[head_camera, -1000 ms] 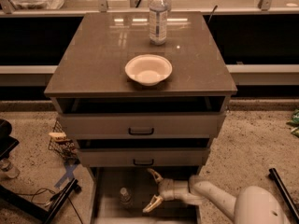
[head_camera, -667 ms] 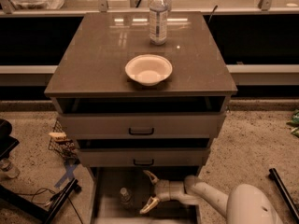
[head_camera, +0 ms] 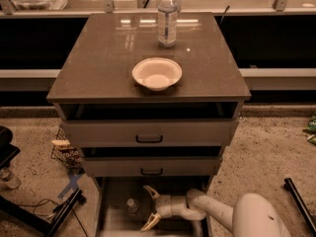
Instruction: Pick water bottle from bottom drawer and place on counter
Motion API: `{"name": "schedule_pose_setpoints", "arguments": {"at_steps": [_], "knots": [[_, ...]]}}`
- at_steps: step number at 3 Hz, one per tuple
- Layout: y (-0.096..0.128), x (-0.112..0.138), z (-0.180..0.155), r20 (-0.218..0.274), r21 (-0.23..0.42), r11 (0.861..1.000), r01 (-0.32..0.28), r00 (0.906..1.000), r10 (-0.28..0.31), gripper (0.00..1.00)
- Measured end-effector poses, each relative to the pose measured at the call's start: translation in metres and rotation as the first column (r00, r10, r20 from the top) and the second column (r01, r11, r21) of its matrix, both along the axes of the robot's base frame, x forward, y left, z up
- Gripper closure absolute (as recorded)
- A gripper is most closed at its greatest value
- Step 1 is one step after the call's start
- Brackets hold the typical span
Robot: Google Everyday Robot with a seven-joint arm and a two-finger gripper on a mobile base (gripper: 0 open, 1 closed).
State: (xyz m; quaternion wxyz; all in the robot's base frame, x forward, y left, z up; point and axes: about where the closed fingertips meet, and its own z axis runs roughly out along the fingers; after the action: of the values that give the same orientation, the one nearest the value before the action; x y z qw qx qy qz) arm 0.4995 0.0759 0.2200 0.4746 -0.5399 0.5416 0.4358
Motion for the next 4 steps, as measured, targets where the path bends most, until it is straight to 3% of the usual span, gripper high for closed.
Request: {"name": "schedule_pose_setpoints", "arguments": {"at_steps": [2,4], "knots": [[0.032,-0.004,-0.014,-0.025,0.023,1.000,-0.014,0.9996,0.014,0.00],[0.054,-0.004,-0.005,-0.024,0.075,0.997,-0.022,0.9994,0.024,0.47]]}}
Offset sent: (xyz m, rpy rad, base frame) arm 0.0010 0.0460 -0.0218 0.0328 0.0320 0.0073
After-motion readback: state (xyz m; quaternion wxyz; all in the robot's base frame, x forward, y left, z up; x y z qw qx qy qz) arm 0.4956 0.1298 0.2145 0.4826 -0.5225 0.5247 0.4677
